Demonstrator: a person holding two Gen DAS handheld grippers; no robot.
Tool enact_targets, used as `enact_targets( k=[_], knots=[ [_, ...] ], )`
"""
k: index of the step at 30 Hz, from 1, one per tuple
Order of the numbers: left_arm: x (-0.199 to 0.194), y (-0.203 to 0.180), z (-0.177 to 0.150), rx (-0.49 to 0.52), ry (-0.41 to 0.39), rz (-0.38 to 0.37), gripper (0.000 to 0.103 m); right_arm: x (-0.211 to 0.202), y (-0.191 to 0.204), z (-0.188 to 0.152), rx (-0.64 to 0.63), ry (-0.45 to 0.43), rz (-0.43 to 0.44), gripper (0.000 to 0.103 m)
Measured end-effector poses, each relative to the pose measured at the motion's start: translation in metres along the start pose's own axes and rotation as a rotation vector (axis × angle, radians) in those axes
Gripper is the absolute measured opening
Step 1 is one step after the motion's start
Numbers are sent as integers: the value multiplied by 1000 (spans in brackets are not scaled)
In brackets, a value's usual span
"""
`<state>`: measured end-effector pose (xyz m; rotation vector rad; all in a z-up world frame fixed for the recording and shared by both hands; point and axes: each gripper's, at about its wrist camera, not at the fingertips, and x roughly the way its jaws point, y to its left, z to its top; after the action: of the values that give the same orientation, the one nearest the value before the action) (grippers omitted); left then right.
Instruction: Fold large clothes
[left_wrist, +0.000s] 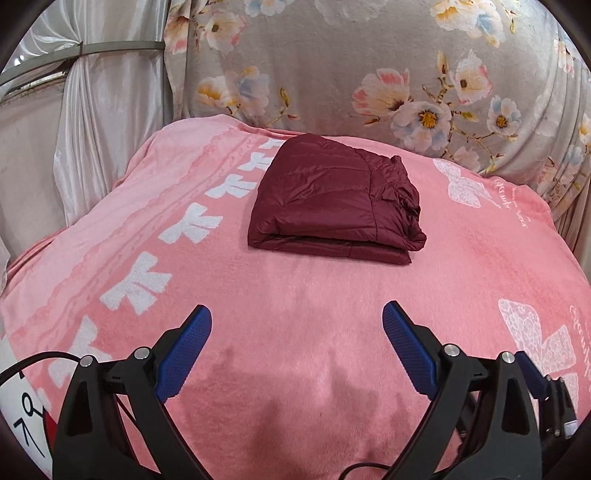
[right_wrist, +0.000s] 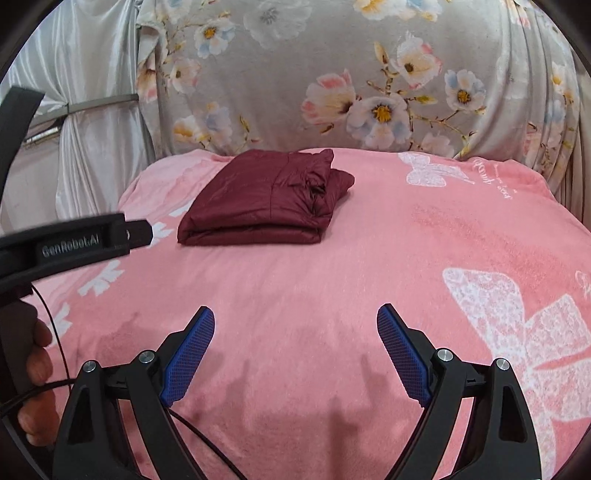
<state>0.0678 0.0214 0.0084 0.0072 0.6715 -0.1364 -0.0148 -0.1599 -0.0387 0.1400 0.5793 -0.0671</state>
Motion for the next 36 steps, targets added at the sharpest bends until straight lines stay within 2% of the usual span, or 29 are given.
enact_targets(
  k=[4,8,36],
  knots=[
    [5,2,-3,-3,17,5,91,-2,14,-4,-68,-24,-65,87],
    [10,3,-8,-1,34,13,91,-2,15,-1,-81,-24,-87,87],
    [13,8,-28,40,70,36,87,-7,6,9,-17,12,-61,87]
  ],
)
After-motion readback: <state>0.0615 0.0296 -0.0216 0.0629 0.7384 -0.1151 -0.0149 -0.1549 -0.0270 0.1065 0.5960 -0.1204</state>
